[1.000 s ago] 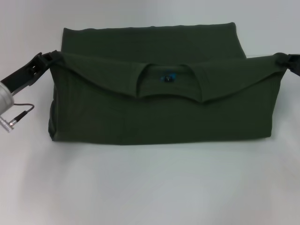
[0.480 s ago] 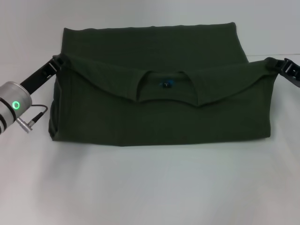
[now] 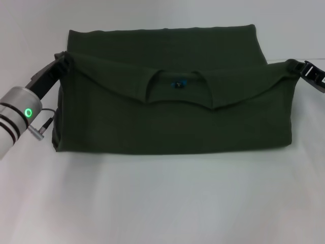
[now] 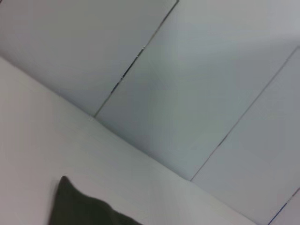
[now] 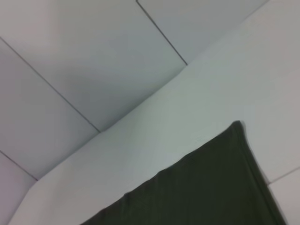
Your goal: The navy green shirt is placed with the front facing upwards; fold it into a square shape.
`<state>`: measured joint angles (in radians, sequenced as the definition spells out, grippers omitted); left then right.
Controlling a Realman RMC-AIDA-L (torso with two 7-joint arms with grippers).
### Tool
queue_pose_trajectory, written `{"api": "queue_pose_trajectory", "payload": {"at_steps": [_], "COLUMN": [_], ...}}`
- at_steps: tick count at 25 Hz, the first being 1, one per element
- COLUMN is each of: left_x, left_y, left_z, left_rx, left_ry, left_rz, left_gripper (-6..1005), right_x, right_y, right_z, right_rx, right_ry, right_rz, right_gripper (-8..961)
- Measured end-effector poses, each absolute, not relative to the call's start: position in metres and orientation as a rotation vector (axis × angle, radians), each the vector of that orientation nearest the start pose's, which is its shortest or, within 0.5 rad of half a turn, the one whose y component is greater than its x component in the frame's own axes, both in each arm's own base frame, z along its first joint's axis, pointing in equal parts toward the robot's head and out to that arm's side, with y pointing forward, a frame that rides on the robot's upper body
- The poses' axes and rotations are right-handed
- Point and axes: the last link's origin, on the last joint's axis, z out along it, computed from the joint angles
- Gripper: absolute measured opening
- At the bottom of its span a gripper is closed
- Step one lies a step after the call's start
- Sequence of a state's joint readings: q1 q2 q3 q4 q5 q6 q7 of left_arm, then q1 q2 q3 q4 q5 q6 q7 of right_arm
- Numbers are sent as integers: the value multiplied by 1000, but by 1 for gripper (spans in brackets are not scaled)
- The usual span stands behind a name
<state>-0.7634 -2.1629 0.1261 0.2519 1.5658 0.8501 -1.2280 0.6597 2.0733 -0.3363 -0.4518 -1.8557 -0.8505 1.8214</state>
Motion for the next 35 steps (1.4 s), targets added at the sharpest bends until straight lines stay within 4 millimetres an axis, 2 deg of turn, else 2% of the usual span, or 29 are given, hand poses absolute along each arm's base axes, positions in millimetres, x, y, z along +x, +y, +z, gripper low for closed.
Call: {"api": "queue_pose_trajectory", "payload": {"at_steps": [8,16,18,20,26,31,35], "left_x": [-268,-270,-271,-273,-287,-301,-305], "left_y": [428,427,427,427,420,404,380], "left_z": [-22,-24,-24,-24,-18,5,28], "left_rx": [-1647,-1582,-1578,-1566,-1553,-1760,-1981], "left_ry": [-1138,-1085,-1080,-1086,-1184,-1334,-1427], "left_rz": [-979,-958,-946,-939,-972,-952,-836], "left_gripper": [96,128,214,300,511,641,737], "right_x": [319,318,318,318,324,335,348], "right_y": [419,422,421,420,415,397,377], "right_z": [28,25,24,23,27,44,57], "right_rx": [-1607,-1607,-1607,-1605,-1606,-1694,-1799], "right_ry": [1451,1435,1431,1430,1442,1499,1630], "right_rz": [873,859,870,873,883,912,834], "right_gripper": [51,56,57,278,485,735,811]}}
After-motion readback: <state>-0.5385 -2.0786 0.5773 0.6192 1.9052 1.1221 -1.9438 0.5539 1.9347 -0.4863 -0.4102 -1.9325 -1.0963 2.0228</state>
